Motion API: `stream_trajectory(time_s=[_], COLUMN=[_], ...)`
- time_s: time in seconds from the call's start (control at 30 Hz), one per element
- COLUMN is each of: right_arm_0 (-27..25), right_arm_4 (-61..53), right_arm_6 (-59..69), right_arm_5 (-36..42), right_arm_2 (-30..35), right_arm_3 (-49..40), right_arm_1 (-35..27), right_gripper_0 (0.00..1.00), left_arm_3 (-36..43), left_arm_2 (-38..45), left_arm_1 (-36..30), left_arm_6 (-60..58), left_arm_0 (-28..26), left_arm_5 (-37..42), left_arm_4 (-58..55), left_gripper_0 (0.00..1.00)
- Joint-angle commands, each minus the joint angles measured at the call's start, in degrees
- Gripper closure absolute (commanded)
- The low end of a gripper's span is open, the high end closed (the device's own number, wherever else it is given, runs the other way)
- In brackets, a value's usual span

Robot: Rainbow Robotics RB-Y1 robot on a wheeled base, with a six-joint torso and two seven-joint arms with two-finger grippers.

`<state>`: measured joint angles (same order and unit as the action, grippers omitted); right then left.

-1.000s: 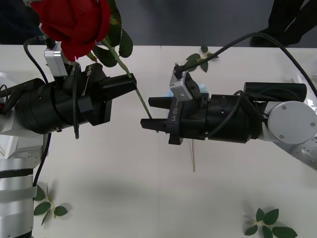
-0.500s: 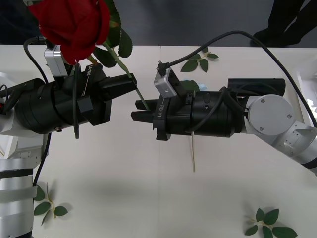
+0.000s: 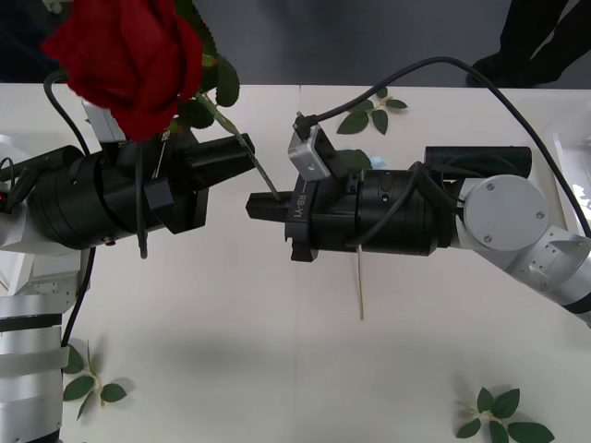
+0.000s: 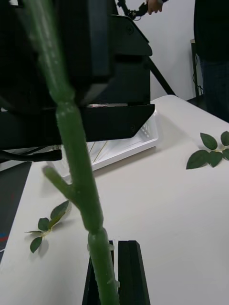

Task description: Put the red flowers into the right box and the blue flowers into the left box

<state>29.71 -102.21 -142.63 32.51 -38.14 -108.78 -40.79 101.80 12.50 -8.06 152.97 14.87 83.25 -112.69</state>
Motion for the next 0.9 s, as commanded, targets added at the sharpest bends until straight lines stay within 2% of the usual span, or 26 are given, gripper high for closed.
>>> stream_trajectory(time_s=[0.03,0.33,0.53,0.73,0.9], right_arm_0=[0.70,0.79,0.87,0.87,-0.27], right_arm_4=[-0.89,-2.38,-7.13,-12.49,-18.56], right_arm_6=[-0.72,-0.72,0.42,10.35,19.85], right_arm_5=[-0.08,-0.08,-0.08,7.57,17.68], right_arm_2=[0.34,0.34,1.84,9.75,22.14], right_arm_3=[-0.82,-1.00,-5.13,-11.81,-13.83], right_arm_1=[-0.61,-2.01,-8.17,-19.24,-26.80], right_gripper_0=[1.00,1.00,1.00,1.00,1.00], left_arm_3=[2.26,2.26,2.26,1.56,2.35], left_arm_2=[-0.73,-0.73,-0.73,-0.73,0.15], left_arm_1=[-0.56,-0.56,-0.56,0.41,-1.70], left_arm_6=[2.03,2.03,2.03,2.03,2.03], left_arm_0=[0.07,0.07,0.07,-0.72,-0.98], left_arm_5=[0.33,0.33,0.33,-0.11,-0.63], left_arm_4=[-0.78,-0.78,-0.78,-0.78,-1.04], left_gripper_0=[0.00,0.00,0.00,0.00,0.00])
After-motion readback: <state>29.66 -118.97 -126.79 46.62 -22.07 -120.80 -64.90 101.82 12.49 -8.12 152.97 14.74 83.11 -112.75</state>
